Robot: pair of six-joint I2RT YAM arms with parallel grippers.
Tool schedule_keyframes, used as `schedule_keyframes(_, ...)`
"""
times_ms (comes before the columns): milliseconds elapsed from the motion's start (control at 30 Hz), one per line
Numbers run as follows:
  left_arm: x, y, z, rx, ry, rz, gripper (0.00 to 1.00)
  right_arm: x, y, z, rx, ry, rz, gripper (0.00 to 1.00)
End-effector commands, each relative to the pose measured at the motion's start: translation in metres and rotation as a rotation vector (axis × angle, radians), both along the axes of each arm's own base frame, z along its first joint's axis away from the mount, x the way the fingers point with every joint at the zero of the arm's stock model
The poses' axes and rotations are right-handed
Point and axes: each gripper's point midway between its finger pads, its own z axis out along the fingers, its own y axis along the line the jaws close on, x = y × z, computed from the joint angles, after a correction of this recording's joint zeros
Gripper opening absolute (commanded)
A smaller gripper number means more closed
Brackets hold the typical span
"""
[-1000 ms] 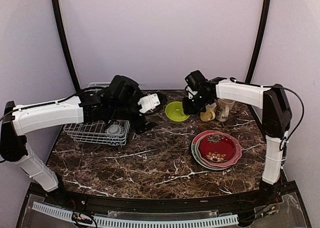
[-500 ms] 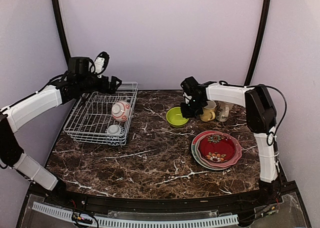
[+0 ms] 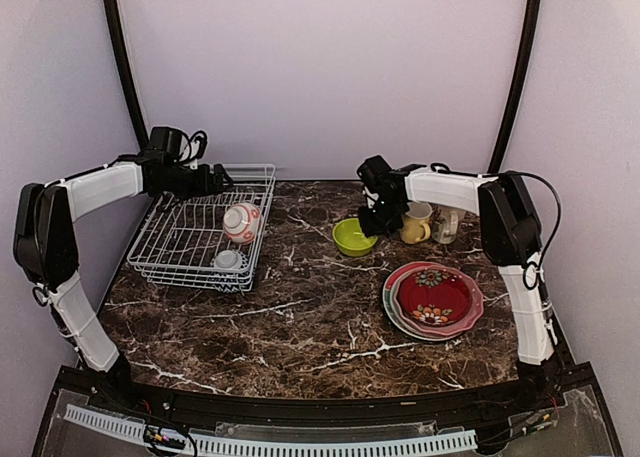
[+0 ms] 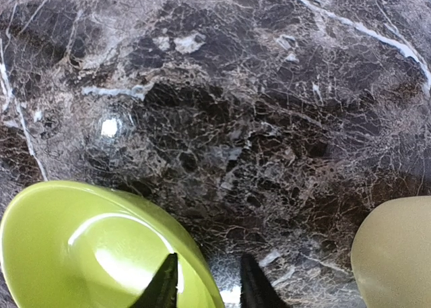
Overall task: Unload the mixed dishes from the dish rack
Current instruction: Place the bowl at the center of the board, then grab the bowl from the dish rack.
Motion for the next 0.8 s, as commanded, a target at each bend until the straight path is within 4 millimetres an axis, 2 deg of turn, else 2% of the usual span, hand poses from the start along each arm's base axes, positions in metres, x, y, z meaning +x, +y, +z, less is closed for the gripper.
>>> schedule_keyframes(0,-0.008,-0.015,-0.005,-0.062,0.089,-0.058,0.95,0.009,0.0,0.011,-0.002,-0.021,0.0,0.38)
schedule_keyframes(133,-0.006,-0.012,-0.012,-0.05,0.129,-0.034,0.95,0.008,0.002,0.031,0.016,-0.037,0.012,0.56)
schedule_keyframes(233,-0.006,-0.013,-0.015,-0.065,0.159,0.017,0.99,0.0,0.004,0.05,0.034,-0.059,0.018,0.68)
schedule_keyframes(333,-0.011,-0.021,-0.018,0.011,0.176,0.048,0.99,-0.01,0.004,0.065,0.048,-0.076,0.026,0.77)
schedule_keyframes(433,-0.017,-0.032,-0.023,0.05,0.179,0.043,0.99,-0.02,0.007,0.08,0.068,-0.089,0.043,0.79)
schedule_keyframes(533,-0.022,-0.031,-0.033,0.05,0.2,0.122,0.96,-0.03,0.006,0.098,0.071,-0.122,0.047,0.8)
schedule_keyframes(633,-0.027,-0.035,-0.039,-0.01,0.21,0.158,0.82,-0.039,0.01,0.105,0.096,-0.137,0.057,0.81)
schedule_keyframes(700,-0.03,-0.035,-0.046,-0.031,0.233,0.195,0.8,-0.044,0.012,0.108,0.11,-0.135,0.069,0.82)
schedule_keyframes(767,-0.031,-0.024,-0.052,-0.009,0.239,0.262,0.83,-0.048,0.011,0.109,0.106,-0.139,0.074,0.82)
